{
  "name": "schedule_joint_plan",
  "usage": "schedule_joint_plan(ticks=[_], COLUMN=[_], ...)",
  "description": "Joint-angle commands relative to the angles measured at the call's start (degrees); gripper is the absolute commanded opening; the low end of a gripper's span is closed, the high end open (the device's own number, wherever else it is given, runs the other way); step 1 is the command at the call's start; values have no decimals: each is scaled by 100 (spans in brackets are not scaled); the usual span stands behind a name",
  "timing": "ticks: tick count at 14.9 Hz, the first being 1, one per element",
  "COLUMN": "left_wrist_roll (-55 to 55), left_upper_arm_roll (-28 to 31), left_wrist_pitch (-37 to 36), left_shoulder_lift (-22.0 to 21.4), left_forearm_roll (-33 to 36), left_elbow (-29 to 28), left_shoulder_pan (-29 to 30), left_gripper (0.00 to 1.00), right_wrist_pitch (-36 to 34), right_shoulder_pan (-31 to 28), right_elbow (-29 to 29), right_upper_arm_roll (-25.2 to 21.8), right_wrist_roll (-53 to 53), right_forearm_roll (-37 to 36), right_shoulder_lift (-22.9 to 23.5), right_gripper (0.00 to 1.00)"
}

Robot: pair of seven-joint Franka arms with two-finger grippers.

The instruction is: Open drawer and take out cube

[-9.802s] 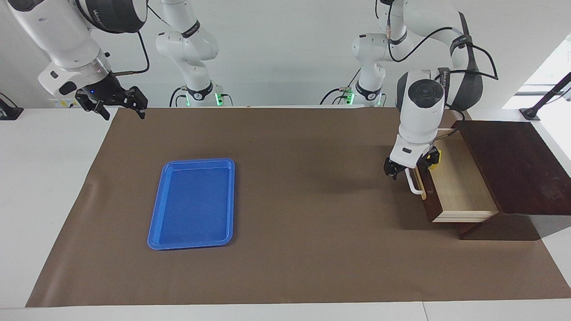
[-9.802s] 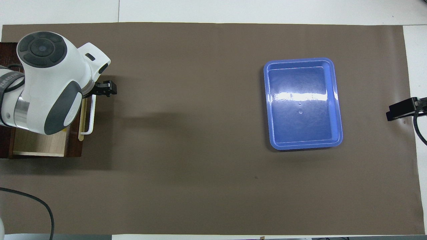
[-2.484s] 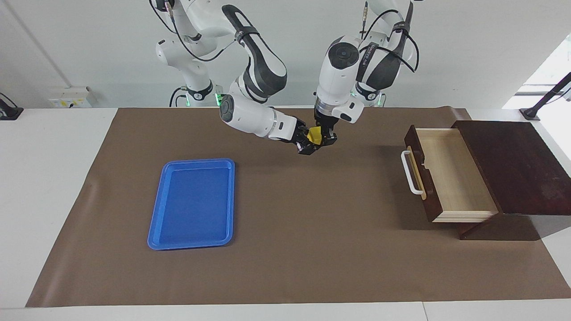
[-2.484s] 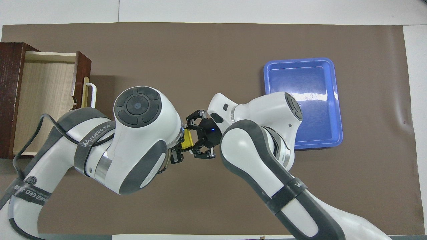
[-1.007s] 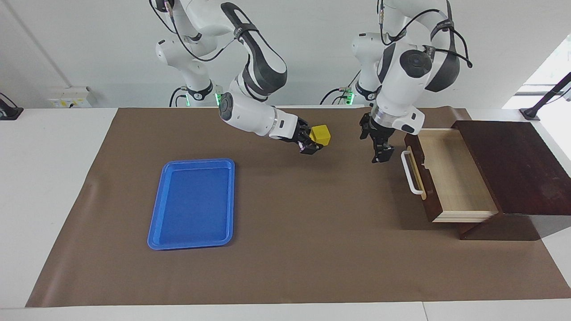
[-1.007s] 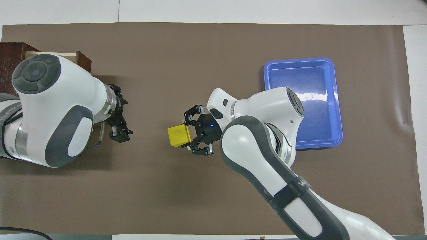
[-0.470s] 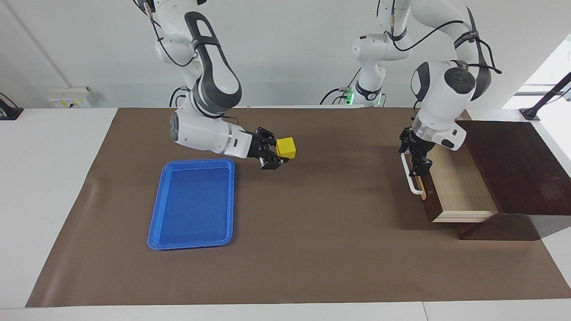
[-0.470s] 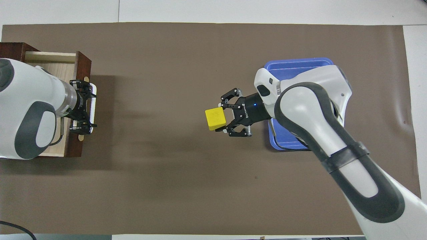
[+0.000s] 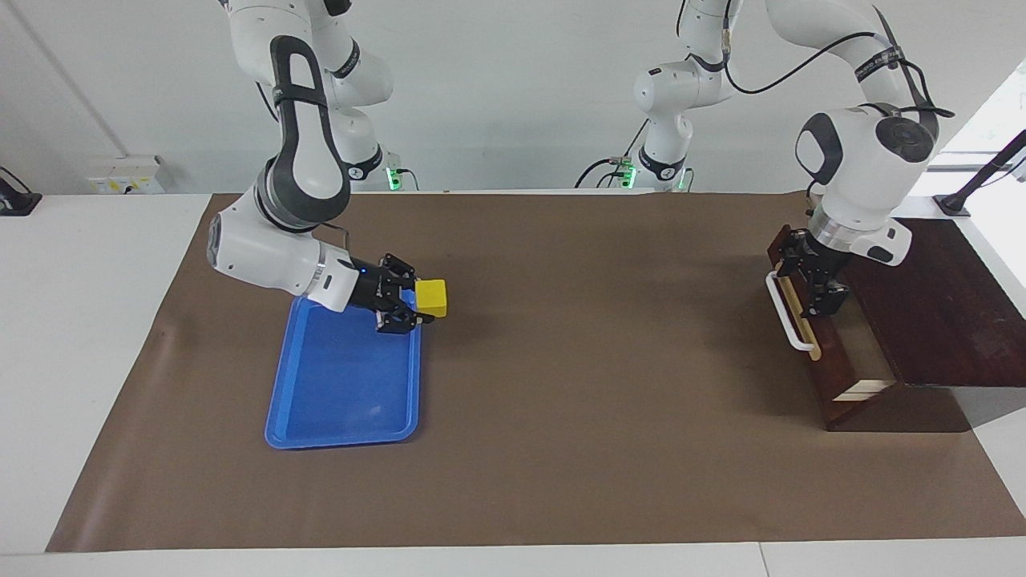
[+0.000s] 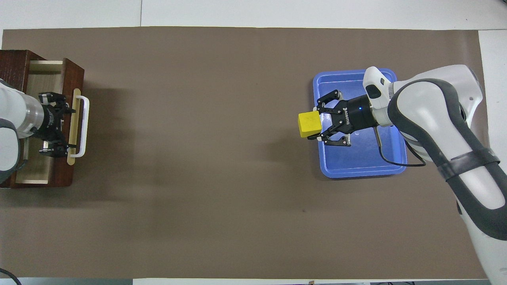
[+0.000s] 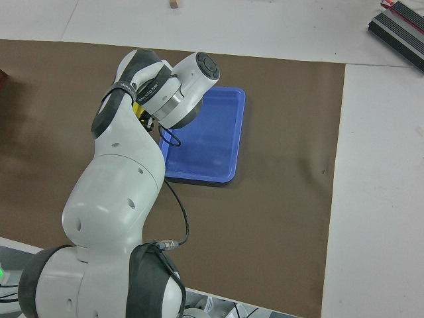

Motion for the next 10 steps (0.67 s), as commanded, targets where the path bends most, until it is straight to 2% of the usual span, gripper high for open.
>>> schedule_joint_plan(ticks=[1,4,6,10], left_wrist_roll=[291,362,641,2483], left_upper_arm_roll=[-42,-50,-94,-103], left_wrist_pitch=[143,-31,-758,-1709], left_shoulder_lift=[-66,30,31,-128], left_forearm_roll=[113,113,113,86], left_elbow=[-105,174,710,1211], left_shoulder_pan=[374,322,261,-528], left_gripper=[100,100,100,100], right_wrist_pitch=[26,35,122,193], right_shoulder_pan=[-396,-713,-863,-872], right_elbow=[-196,-222,-292,-679], right_upper_arm_roll=[68,68,59,60], right_wrist_roll=[-736,-1212,-1519,-1653], right_forearm_roll=[-116,-177,-186,-177], right_shoulder_lift=[103,358,499,508], right_gripper=[0,0,0,0])
